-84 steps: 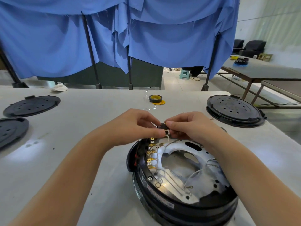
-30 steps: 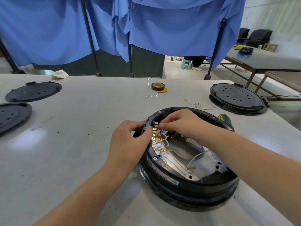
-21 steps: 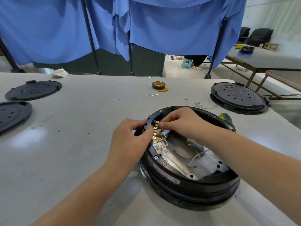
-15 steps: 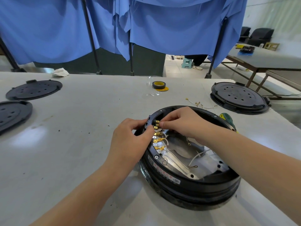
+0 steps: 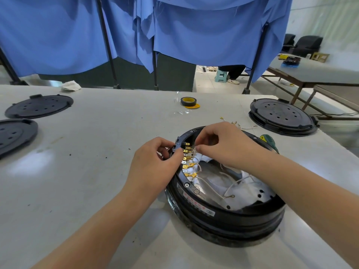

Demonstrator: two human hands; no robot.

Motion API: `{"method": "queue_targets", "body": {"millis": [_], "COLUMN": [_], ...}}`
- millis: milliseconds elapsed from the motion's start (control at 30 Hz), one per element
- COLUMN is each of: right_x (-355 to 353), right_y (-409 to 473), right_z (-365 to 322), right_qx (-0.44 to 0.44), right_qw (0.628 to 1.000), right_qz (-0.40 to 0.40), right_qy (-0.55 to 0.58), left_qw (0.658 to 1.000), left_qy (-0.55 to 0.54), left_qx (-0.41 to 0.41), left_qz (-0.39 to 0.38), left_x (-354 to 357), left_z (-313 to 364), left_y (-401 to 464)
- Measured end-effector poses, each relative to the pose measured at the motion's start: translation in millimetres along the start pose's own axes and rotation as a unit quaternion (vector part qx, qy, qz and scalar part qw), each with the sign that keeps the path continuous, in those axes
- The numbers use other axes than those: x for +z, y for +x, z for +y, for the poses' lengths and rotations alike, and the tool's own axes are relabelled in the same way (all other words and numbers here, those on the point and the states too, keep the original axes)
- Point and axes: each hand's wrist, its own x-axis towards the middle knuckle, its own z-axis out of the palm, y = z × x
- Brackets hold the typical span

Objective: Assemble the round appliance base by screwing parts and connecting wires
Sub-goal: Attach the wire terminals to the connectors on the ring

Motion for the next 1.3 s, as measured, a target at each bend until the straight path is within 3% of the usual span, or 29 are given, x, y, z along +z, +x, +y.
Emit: {"method": "queue_targets", "body": {"millis": [233, 800, 1300], "right_x": [10, 6, -4], "right_y": [-10, -7, 4], "right_z": [-14, -20, -16], "right_qx": [-0.022, 0.015, 0.071], "right_qw": [0.996, 0.992, 0.989], "right_qz": [-0.033, -0.054, -0.126], "right_qy": [-0.079, -0.11, 0.006], "left_qw": [1.0, 1.0, 1.0], "left_qy": [-0.011, 0.002, 0.009], "left_qx": [-0.003, -0.008, -0.001], "left_qz": [-0.006, -0.014, -0.014], "left_x": [0, 0, 0], "left_z": [2, 1, 0], "left_y": [-2, -1, -1]}}
